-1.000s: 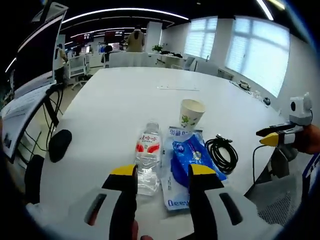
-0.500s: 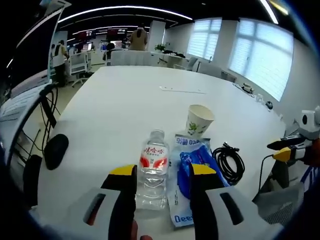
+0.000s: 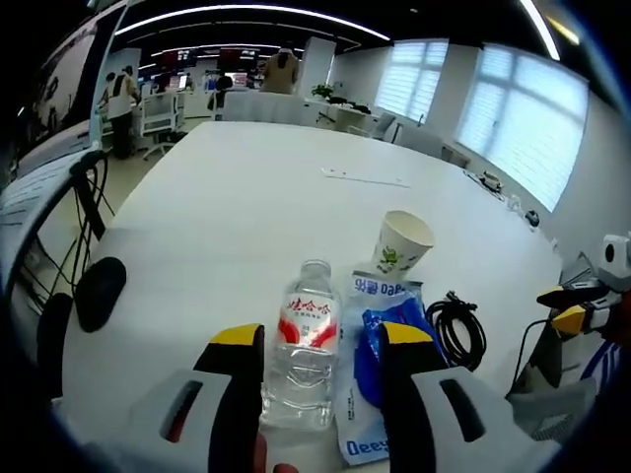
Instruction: Arrange the tabletop items into an orderly group along one side of the table until the central work area is clear of visible clutter.
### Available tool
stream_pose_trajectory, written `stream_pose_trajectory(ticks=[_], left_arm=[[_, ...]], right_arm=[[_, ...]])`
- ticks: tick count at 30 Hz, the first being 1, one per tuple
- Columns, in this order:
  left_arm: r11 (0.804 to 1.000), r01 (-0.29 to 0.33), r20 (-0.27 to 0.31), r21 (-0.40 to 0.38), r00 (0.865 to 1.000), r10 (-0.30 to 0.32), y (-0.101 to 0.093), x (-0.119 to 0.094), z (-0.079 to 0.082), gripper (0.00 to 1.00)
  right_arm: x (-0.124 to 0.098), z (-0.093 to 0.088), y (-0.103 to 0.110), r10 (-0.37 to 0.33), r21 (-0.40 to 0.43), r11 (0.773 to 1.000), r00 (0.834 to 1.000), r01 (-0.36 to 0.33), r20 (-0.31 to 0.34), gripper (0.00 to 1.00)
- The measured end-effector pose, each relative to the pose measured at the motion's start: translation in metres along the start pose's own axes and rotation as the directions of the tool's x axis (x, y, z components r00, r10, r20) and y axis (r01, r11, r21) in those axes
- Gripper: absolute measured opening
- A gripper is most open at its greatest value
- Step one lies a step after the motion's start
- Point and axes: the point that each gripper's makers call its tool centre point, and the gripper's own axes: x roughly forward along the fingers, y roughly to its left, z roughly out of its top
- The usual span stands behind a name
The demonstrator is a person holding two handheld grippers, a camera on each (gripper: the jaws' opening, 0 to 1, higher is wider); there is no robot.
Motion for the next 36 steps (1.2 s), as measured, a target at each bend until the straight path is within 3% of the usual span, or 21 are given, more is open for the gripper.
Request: stream_pose_trajectory(ticks=[13,17,36], left_arm=[[1.0,0.011,-0.101,0.017,0.995,-0.009,-0.003,0.022,-0.002,0.49],[1.0,0.008,-0.181,0.011,0.983,-0.006,-0.003,0.034,-0.012,0.5],[0.996,0.025,-0.307,0.081,0.952,0.001,-0.001,0.059,-0.017,0.52]], right_arm=[[-0.004,-0.005,0.001,-0.002,0.01,1.0,1.0,0.002,-0.008,0.44],[-0.005,-0.006,-0.001,-0.01,0.018,1.0,1.0,0.01,-0.006,0.44],[-0.011,-0.014,-0.01,-0.027,0.044,0.999,0.999,0.028,-0.018,0.43]])
